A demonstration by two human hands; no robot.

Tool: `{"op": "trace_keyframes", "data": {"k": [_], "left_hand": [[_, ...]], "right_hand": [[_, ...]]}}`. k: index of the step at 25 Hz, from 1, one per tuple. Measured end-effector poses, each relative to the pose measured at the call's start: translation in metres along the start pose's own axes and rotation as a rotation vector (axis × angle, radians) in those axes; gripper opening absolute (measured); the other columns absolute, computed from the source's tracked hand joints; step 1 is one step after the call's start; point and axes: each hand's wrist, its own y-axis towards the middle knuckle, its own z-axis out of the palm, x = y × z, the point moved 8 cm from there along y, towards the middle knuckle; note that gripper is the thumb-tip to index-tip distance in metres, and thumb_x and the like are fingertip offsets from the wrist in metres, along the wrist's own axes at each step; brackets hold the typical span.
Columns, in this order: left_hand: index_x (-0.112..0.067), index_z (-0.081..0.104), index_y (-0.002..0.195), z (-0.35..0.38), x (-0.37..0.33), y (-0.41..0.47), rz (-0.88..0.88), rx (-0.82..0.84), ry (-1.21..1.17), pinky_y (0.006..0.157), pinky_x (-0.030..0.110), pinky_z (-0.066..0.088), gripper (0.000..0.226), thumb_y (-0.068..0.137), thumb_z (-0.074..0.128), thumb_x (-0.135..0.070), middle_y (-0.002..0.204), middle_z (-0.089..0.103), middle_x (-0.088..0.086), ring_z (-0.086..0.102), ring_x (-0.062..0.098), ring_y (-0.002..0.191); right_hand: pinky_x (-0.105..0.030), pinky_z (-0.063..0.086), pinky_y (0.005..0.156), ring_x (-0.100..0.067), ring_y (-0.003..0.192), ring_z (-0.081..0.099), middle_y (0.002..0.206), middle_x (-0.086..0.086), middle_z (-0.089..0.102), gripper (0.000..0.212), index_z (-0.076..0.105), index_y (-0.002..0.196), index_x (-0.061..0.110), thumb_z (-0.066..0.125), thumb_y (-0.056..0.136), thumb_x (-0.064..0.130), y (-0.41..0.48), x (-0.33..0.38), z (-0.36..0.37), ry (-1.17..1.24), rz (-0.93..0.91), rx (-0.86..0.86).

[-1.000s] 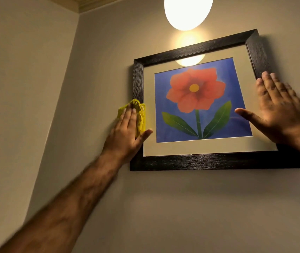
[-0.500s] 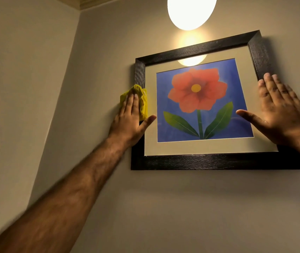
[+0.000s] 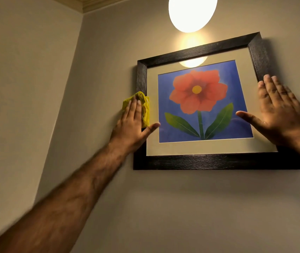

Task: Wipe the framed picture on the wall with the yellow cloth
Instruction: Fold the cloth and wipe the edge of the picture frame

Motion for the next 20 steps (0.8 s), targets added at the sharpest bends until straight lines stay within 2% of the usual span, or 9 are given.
{"op": "trace_keyframes", "data": {"k": [3,6,12,16,20], "left_hand": [[-0.011,-0.007,0.161,-0.007,0.002,0.051,-0.056,-0.003,0.001,0.127,0.037,0.000,0.112,0.082,0.016,-0.088,0.171,-0.009,0.005,-0.007,0.019,0.158],[-0.012,-0.006,0.161,-0.011,0.003,0.065,-0.071,-0.018,-0.013,0.128,0.040,0.003,0.111,0.083,0.018,-0.087,0.172,-0.007,0.005,-0.005,0.020,0.158],[-0.013,-0.006,0.161,0.005,-0.004,-0.021,-0.005,0.019,-0.063,0.127,0.036,0.003,0.118,0.076,0.013,-0.093,0.171,-0.008,0.003,-0.009,0.017,0.158],[-0.022,-0.016,0.159,0.024,-0.008,-0.104,-0.002,0.059,-0.053,0.122,0.029,-0.001,0.108,0.081,0.014,-0.091,0.165,-0.026,-0.009,-0.021,0.009,0.154],[-0.022,-0.018,0.159,0.028,-0.003,-0.099,-0.013,0.086,-0.053,0.124,0.030,-0.003,0.106,0.082,0.009,-0.090,0.165,-0.028,-0.009,-0.022,0.009,0.154]], "right_hand": [[-0.043,0.007,0.129,-0.025,0.160,0.004,0.173,-0.012,0.002,0.113,0.006,0.162,0.005,0.015,0.085,0.088,0.000,0.000,0.000,0.000,0.002,0.006],[-0.043,0.007,0.129,-0.025,0.160,0.003,0.173,-0.012,0.001,0.113,0.006,0.162,0.005,0.014,0.085,0.088,0.000,0.002,-0.002,0.002,0.001,0.011],[-0.041,0.005,0.129,-0.026,0.160,0.001,0.172,-0.013,-0.001,0.112,0.004,0.162,0.005,0.016,0.086,0.087,-0.002,0.004,-0.005,0.006,0.000,0.031],[-0.041,0.006,0.129,-0.026,0.160,0.003,0.172,-0.013,0.001,0.113,0.005,0.162,0.005,0.016,0.085,0.087,-0.002,0.005,-0.006,0.019,-0.002,0.041],[-0.041,0.006,0.128,-0.026,0.160,0.004,0.173,-0.013,0.001,0.113,0.006,0.162,0.005,0.016,0.085,0.087,-0.004,0.005,-0.006,0.020,0.009,0.029]]}}
